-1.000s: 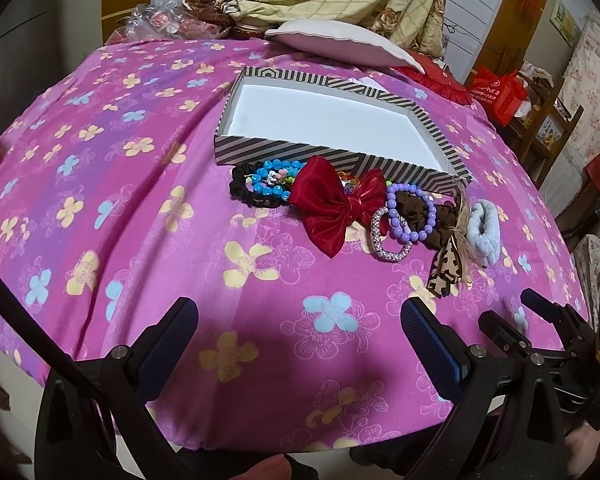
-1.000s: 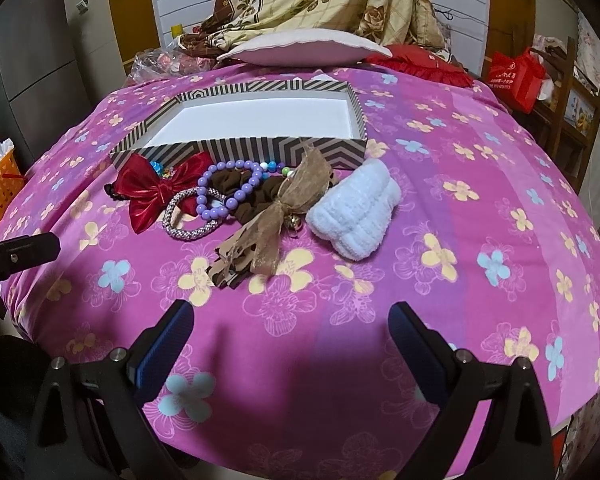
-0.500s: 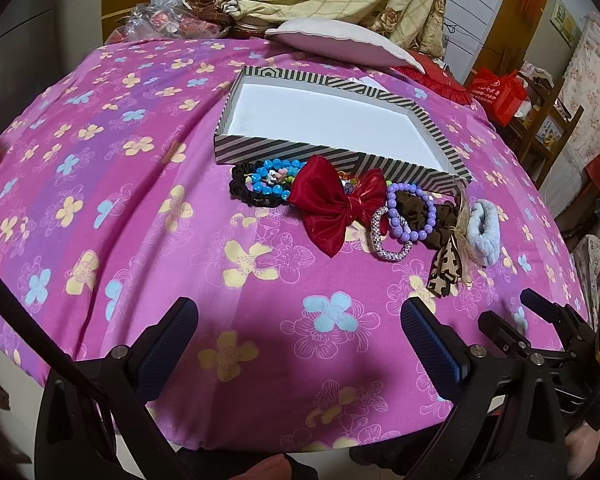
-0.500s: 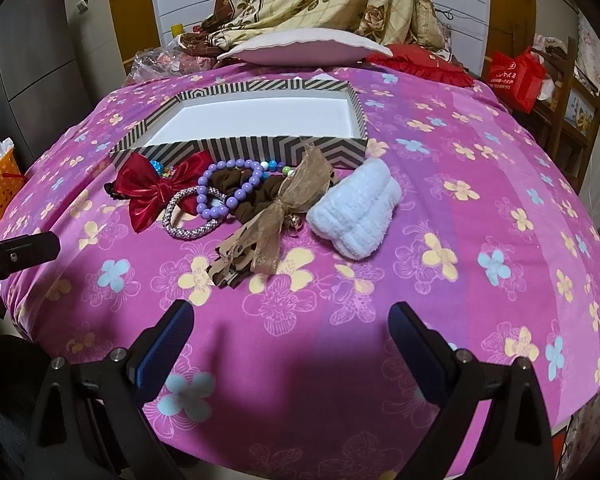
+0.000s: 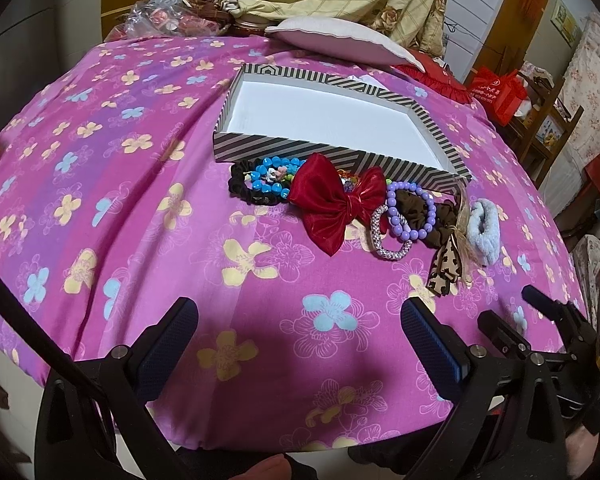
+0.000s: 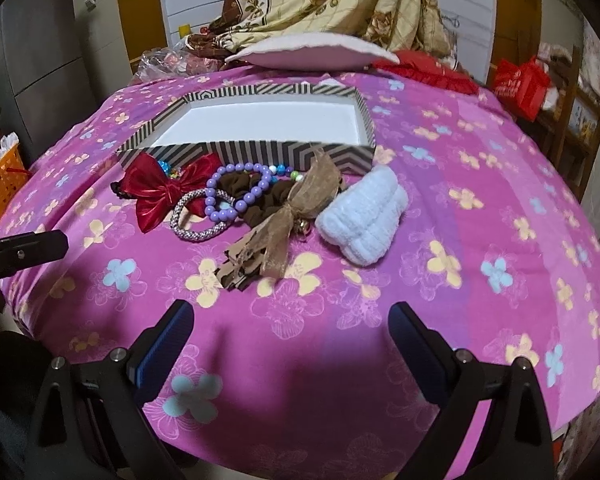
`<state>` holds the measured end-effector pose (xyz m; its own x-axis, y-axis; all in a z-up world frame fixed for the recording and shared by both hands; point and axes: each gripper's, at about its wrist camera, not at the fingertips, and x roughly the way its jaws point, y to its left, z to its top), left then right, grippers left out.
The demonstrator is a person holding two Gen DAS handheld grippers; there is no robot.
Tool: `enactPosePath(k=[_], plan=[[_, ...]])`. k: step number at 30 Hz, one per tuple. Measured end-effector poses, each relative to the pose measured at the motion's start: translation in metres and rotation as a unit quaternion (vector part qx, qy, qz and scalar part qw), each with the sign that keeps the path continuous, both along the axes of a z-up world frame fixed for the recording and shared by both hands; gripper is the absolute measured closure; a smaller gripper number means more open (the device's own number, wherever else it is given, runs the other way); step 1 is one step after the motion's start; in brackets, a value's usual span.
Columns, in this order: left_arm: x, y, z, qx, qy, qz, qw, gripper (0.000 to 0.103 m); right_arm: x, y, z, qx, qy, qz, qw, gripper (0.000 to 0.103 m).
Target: Organize jewelry
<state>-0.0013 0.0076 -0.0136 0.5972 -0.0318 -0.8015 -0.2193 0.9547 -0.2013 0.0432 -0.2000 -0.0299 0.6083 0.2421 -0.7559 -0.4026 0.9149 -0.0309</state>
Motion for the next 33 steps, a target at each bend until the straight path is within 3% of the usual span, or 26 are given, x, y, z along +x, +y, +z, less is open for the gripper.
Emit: enactPosePath(k=[7, 33], plan=[[0.000, -0.002, 0.003, 0.003, -0.002, -0.001, 1.0000, 0.024, 0.005, -0.001, -0.005, -0.014, 0.016, -0.004, 1.000, 0.003], [0.004, 0.008, 0.005, -0.007, 0.005, 0.004, 1.0000, 0.024, 0.008, -0.020, -0.002, 0.037, 0.024, -0.030, 0.999, 0.003]])
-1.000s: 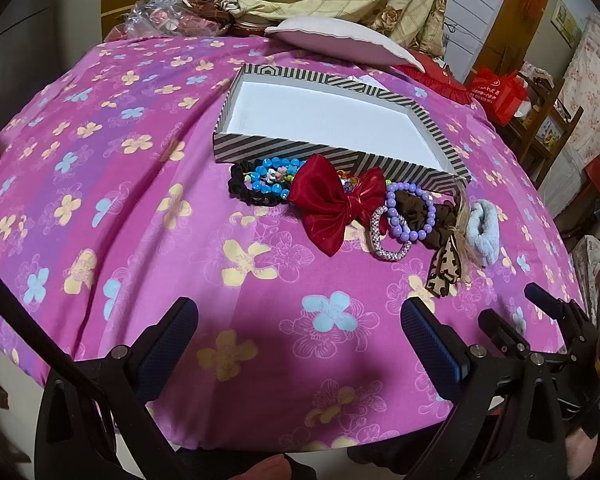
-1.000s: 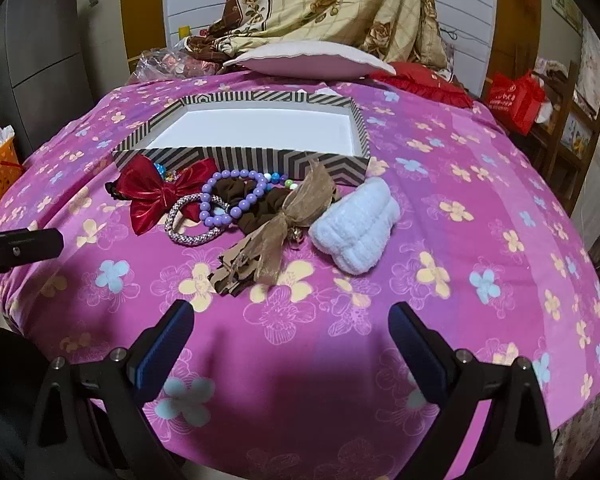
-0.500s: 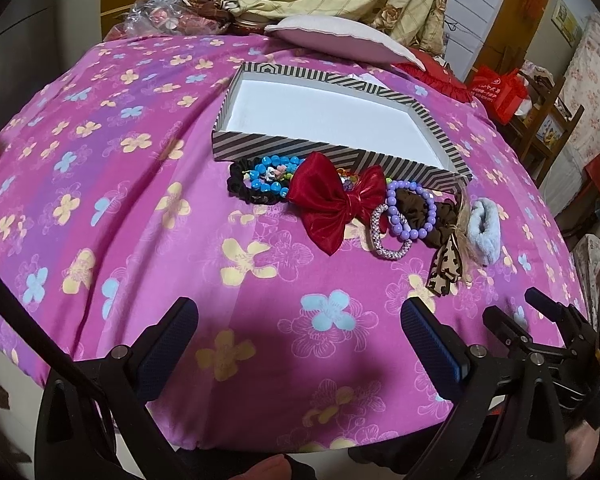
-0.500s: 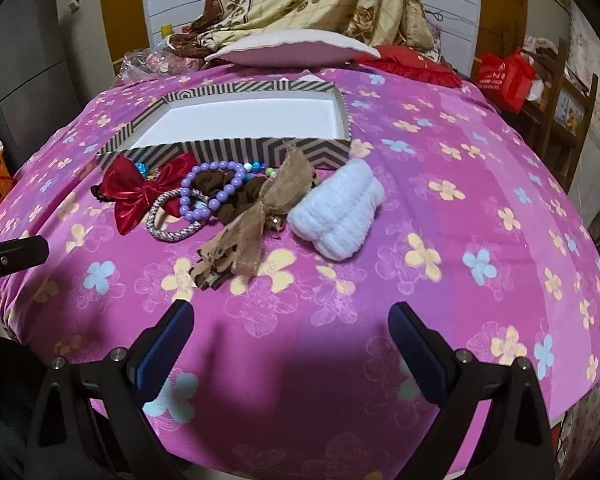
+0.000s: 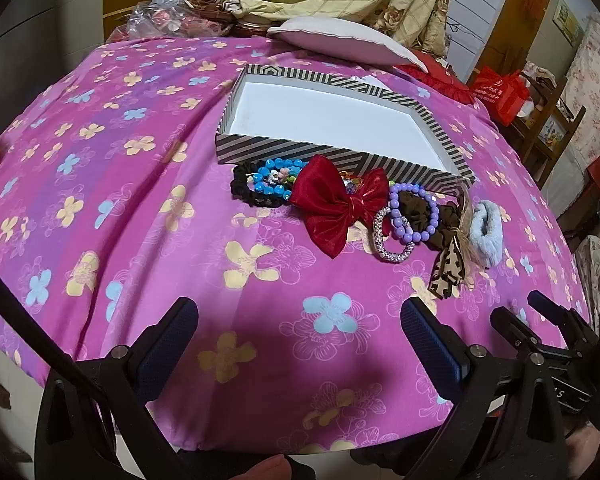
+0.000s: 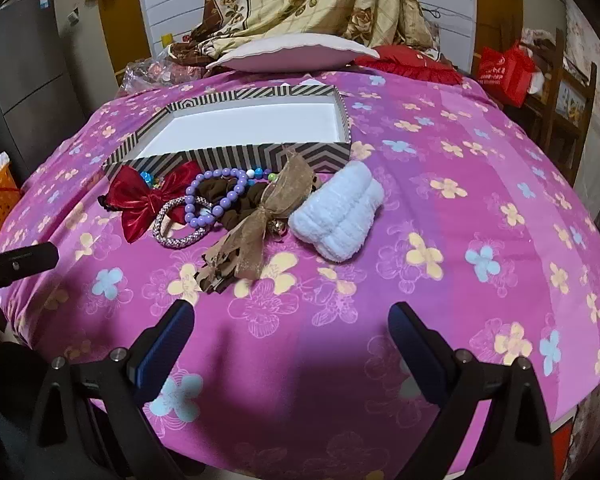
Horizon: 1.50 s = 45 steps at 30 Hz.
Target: Organize jewelry
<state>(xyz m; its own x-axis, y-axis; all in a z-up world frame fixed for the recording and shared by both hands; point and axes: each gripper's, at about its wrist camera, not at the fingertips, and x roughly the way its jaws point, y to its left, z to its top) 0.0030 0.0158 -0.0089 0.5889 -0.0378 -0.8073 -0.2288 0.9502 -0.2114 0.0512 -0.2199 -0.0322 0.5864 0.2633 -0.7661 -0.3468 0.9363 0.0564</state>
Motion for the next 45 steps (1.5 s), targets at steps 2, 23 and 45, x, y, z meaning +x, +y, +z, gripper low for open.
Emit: enactPosePath(k=[2, 23, 45], plan=[[0.000, 0.000, 0.000, -0.001, 0.000, 0.000, 1.0000, 0.024, 0.001, 0.000, -0.002, 0.000, 0.004, -0.003, 1.000, 0.003], [0.000, 0.001, 0.000, -0.001, 0.000, 0.000, 1.0000, 0.024, 0.002, -0.003, 0.004, -0.011, -0.013, -0.007, 1.000, 0.003], [-0.002, 0.004, -0.004, -0.008, 0.004, 0.000, 1.0000, 0.024, 0.093, -0.020, 0.002, 0.049, 0.031, -0.035, 0.998, 0.033]])
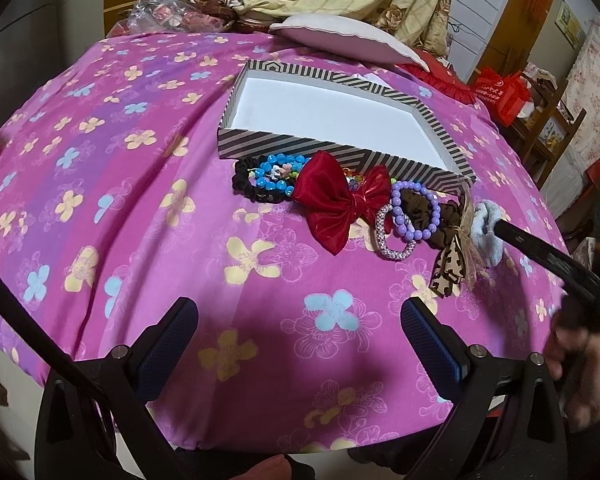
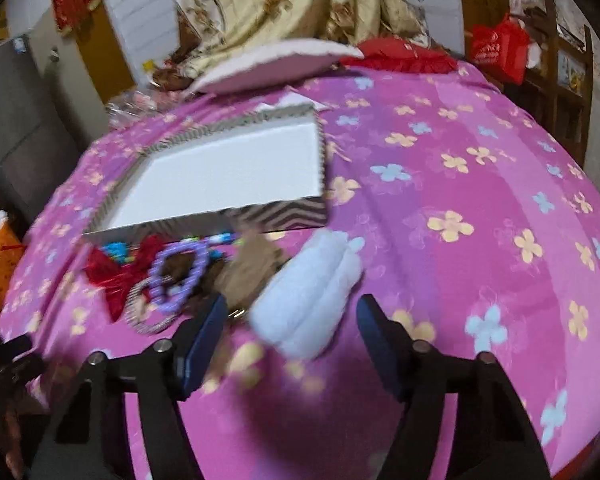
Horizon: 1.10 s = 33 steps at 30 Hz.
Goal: Organize jewelry
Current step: 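Grasp the white fluffy scrunchie with the right gripper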
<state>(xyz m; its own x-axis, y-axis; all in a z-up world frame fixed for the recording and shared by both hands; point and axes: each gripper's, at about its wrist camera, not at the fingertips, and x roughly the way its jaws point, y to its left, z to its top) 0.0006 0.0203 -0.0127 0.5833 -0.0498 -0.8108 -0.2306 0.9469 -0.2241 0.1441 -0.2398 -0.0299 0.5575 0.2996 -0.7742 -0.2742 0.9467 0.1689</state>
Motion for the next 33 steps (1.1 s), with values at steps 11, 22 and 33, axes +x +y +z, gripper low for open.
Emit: enactPosePath(k=[11, 22, 33], plan=[[0.015, 0.007, 0.004, -0.022, -0.002, 0.008, 0.9997, 0.024, 0.018, -0.002, -0.028, 0.077, 0.060, -0.013, 0.995, 0.055], [0.081, 0.002, -0.028, -0.030, 0.043, 0.011, 0.9986, 0.023, 0.020, -0.011, -0.033, 0.134, 0.080, -0.028, 0.987, 0.058], [0.088, 0.014, -0.041, -0.015, 0.075, 0.047, 0.9960, 0.025, 0.020, -0.015, -0.035, 0.153, 0.085, -0.021, 0.984, 0.058]])
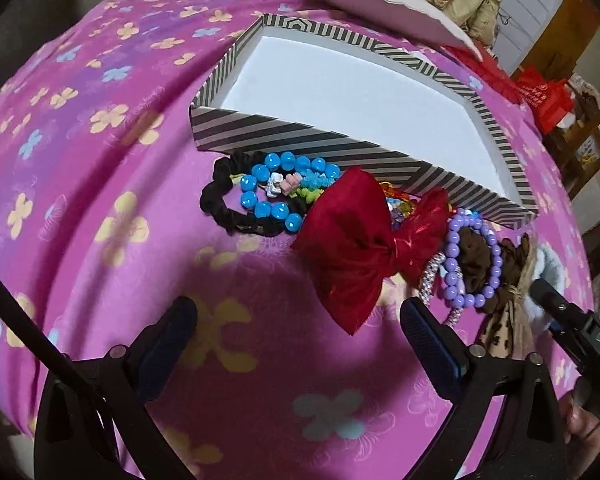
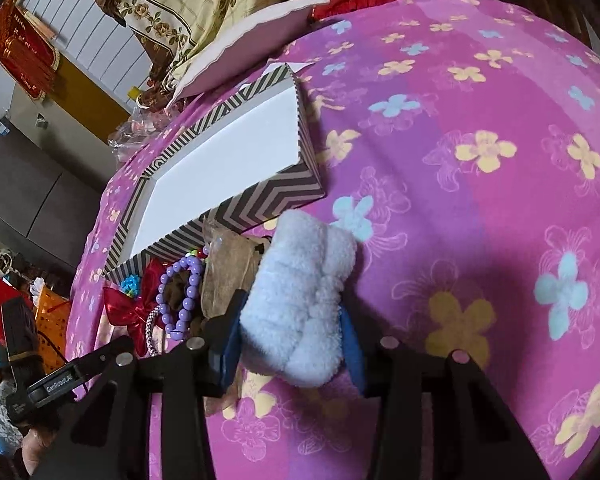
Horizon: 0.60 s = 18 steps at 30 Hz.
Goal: Organize jewelry
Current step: 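Grasp the white fluffy scrunchie with the right gripper, then lift the white scrunchie with the right gripper while the left gripper grasps the red bow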
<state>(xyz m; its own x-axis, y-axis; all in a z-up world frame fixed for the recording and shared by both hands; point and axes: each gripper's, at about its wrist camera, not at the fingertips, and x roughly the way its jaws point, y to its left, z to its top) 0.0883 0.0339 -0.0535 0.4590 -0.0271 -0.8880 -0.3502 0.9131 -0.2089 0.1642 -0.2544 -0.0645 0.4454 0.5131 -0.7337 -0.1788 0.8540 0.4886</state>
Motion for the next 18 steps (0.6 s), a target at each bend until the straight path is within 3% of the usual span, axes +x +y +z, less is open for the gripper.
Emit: enactPosePath(k=[2, 4, 6, 9, 11, 12, 18], plan=[[0.005, -0.004, 0.002, 0.010, -0.003, -0.012, 0.9999, 0.045, 0.000, 0.000, 0.000, -0.001, 0.000, 0.001, 1.000, 0.057], [0.011, -0.009, 0.005, 0.002, -0.017, -0.034, 0.9993, 0.059, 0.000, 0.001, 0.001, -0.005, -0.003, 0.002, 1.000, 0.057], [0.015, -0.013, 0.005, 0.008, -0.027, -0.048, 0.9985, 0.063, 0.000, 0.001, 0.001, -0.007, -0.004, 0.003, 1.000, 0.056], [0.012, -0.008, 0.006, -0.031, -0.041, -0.053, 0.9973, 0.102, 0.001, 0.000, 0.001, 0.001, -0.001, 0.000, 1.000, 0.056], [0.006, 0.001, 0.003, -0.079, -0.049, -0.049, 0.9944, 0.103, 0.002, -0.001, 0.001, 0.003, 0.000, -0.001, 1.000, 0.056], [0.002, 0.004, 0.005, -0.086, -0.059, -0.044, 0.9936, 0.103, 0.002, -0.001, 0.001, 0.002, -0.001, -0.001, 1.000, 0.056], [-0.030, 0.008, 0.037, -0.085, -0.133, -0.045, 0.9865, 0.103, 0.001, 0.003, 0.003, -0.025, -0.010, 0.012, 1.000, 0.059]])
